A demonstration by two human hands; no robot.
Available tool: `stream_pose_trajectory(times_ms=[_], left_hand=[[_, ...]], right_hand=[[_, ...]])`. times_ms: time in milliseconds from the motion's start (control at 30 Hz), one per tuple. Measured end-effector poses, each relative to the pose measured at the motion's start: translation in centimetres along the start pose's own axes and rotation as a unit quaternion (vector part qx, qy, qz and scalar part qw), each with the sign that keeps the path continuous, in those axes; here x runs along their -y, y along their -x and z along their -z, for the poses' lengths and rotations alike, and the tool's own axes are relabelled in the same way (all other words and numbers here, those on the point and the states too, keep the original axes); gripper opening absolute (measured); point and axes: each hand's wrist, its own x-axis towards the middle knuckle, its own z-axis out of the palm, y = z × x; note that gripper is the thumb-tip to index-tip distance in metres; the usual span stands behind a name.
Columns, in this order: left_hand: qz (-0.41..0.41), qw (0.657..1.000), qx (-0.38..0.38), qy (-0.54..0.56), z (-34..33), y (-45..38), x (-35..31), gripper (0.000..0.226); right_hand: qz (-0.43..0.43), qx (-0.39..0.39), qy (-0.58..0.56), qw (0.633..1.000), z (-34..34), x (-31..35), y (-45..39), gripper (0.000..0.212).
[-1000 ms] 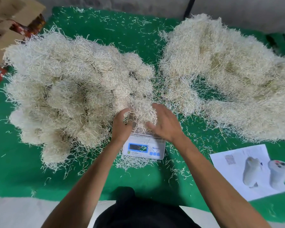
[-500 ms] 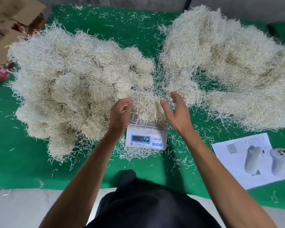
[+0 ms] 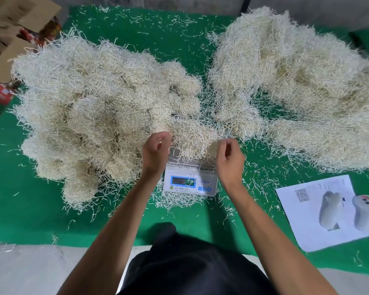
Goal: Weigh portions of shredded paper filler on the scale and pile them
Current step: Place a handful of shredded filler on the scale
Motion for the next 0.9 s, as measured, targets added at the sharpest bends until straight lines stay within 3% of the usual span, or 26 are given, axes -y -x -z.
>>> stream_pose_trajectory(times_ms=[100, 200, 300, 367, 667, 767, 900], left_hand=[[0.030, 1.000, -0.002, 0.006, -0.3, 0.4, 0.4, 0.011], [0.051, 0.999, 0.004, -0.002, -0.6, 0.7, 0.9, 0.008], [0.071, 0.997, 0.002, 0.013, -0.9, 1.1, 1.4, 0.010], [0.078, 0.996, -0.006, 0.033, -1.1, 1.4, 1.9, 0.009], [0.090, 0.995, -0.012, 0.033, -1.4, 2.0, 3.8, 0.009], [0.102, 0.994, -0.005, 0.033, -1.3, 2.2, 4.0, 0.010], [0.099, 0.994, -0.021, 0.033, -2.1, 1.5, 3.1, 0.008]], right_hand=[[-0.077, 0.115, -0.061, 0.988, -1.1, -1.8, 2.8, 0.027], [-0.195, 0.260, -0.139, 0.935, -3.2, -3.2, 5.6, 0.029], [-0.268, 0.294, -0.178, 0.900, -4.7, -5.0, 7.0, 0.025], [-0.288, 0.263, -0.184, 0.902, -4.2, -6.1, 7.1, 0.023], [-0.329, -0.018, -0.177, 0.927, 4.9, -10.2, 3.7, 0.025], [-0.308, -0.038, -0.101, 0.945, 6.1, -10.1, 2.2, 0.030], [-0.226, -0.039, -0.116, 0.966, 4.9, -6.6, 0.6, 0.020]])
